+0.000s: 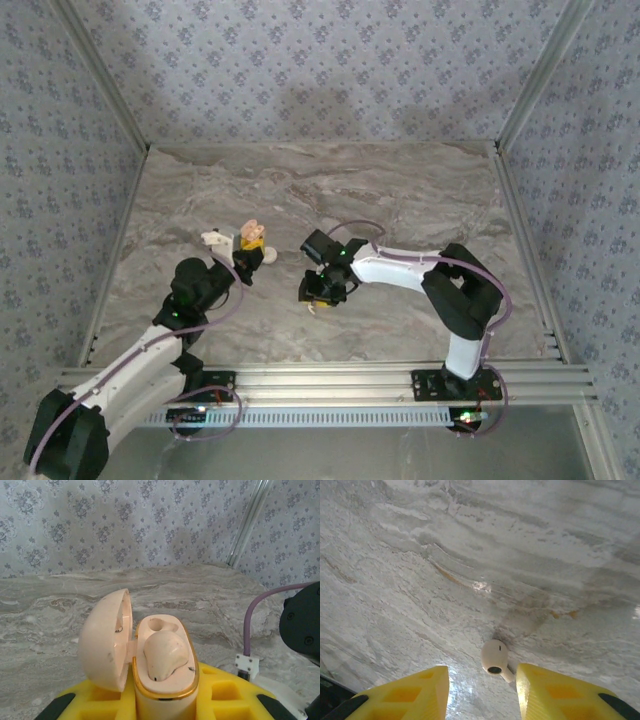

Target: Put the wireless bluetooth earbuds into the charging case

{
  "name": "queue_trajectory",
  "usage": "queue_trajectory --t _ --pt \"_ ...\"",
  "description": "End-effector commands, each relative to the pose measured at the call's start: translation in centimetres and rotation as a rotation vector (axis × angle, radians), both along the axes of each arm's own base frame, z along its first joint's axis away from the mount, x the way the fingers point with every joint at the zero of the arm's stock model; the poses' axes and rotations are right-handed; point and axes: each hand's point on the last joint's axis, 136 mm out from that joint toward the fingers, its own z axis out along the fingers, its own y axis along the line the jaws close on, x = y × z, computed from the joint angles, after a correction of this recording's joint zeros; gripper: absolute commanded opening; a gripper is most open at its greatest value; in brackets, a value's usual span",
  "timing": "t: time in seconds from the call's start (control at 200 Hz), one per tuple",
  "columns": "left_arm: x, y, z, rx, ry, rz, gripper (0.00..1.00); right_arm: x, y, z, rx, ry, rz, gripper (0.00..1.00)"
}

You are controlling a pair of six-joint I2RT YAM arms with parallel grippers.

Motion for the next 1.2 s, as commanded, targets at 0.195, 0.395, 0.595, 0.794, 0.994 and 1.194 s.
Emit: queue_trajectory --t 0.195,0.395,0.595,0.794,0.994,1.194 --pt "-0.1 0.3 0.3 0.001 -0.016 0.005 0.12 0.1 -1.9 1.3 -0.237 -0.039 0.234 0.41" --pt "-0.2 0.4 0.5 0.002 -0.021 0.008 0.12 0.2 -1.4 1.3 -0.304 -0.053 0.368 0.40" --pt "-0.2 0.4 0.6 0.004 -0.021 0.008 0.12 -0.4 -0.5 0.7 -0.293 -0.027 0.414 0.38" --pt "-0.2 0.5 0.7 0.003 -0.023 0.008 0.12 -0.9 0.2 -0.1 -0.276 -0.006 0.430 0.37" --pt "-0.2 0.5 0.7 0.004 -0.024 0.009 0.12 -0.9 0.5 -0.6 -0.273 0.001 0.434 0.35" --pt "-0.2 0.5 0.7 0.004 -0.024 0.009 0.12 -1.0 0.5 -1.3 -0.282 0.015 0.440 0.34"
